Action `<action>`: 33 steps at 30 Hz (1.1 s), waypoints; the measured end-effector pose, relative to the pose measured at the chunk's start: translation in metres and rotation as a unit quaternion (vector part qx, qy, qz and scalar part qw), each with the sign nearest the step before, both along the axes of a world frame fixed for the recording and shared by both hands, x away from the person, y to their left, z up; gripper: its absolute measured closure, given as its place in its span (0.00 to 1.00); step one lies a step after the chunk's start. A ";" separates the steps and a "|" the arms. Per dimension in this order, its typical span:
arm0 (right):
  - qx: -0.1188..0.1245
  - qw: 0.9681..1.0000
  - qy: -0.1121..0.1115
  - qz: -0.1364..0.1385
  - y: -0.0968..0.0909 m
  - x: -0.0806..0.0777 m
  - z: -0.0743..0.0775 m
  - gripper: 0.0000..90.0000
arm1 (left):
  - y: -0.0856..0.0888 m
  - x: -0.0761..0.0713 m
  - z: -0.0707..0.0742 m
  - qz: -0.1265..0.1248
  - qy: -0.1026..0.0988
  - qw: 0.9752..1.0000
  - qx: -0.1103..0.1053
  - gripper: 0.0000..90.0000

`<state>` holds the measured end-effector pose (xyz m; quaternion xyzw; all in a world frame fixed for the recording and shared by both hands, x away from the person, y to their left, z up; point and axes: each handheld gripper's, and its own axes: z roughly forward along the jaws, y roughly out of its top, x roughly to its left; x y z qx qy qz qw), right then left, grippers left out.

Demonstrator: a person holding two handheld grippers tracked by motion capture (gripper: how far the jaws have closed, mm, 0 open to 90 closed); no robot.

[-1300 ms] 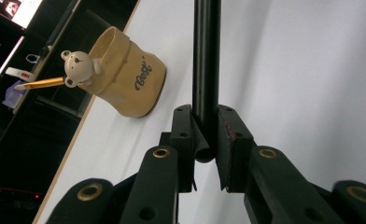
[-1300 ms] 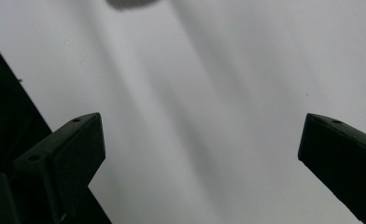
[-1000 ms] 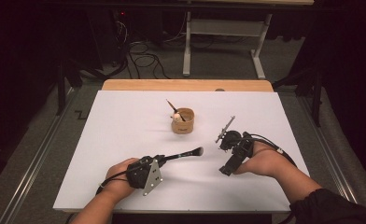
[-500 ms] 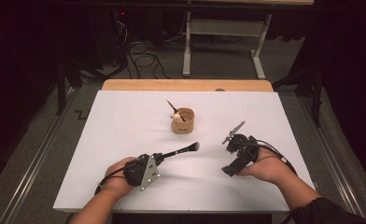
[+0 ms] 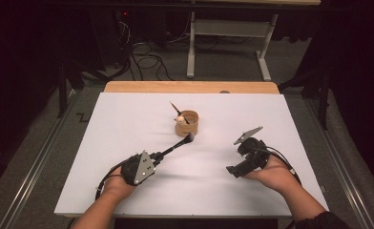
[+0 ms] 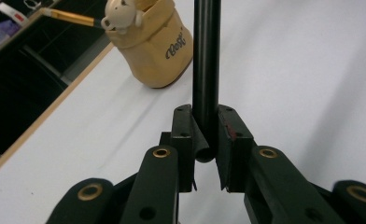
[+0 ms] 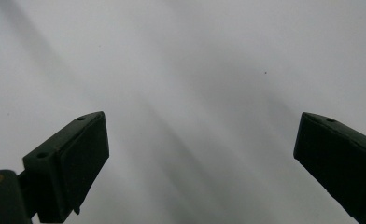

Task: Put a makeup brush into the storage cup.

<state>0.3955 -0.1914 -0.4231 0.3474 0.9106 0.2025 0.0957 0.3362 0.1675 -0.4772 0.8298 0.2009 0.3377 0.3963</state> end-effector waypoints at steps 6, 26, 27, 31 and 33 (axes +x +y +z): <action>0.020 1.000 -0.012 -0.013 -0.005 -0.002 -0.010 0.04 | 0.008 0.006 0.000 0.020 0.031 0.998 -0.051 0.88; 0.124 0.986 -0.101 -0.054 -0.012 -0.015 -0.027 0.06 | 0.021 0.012 -0.001 0.038 0.085 0.984 -0.149 0.88; 0.130 0.984 -0.110 -0.057 -0.013 -0.017 -0.030 0.07 | 0.021 0.013 -0.002 0.039 0.088 0.983 -0.154 0.88; 0.164 0.976 -0.127 -0.074 -0.018 -0.021 -0.033 0.08 | 0.021 0.014 -0.003 0.036 0.093 0.982 -0.162 0.88; 0.178 0.971 -0.137 -0.082 -0.021 -0.023 -0.034 0.08 | 0.021 0.014 -0.004 0.040 0.098 0.981 -0.163 0.88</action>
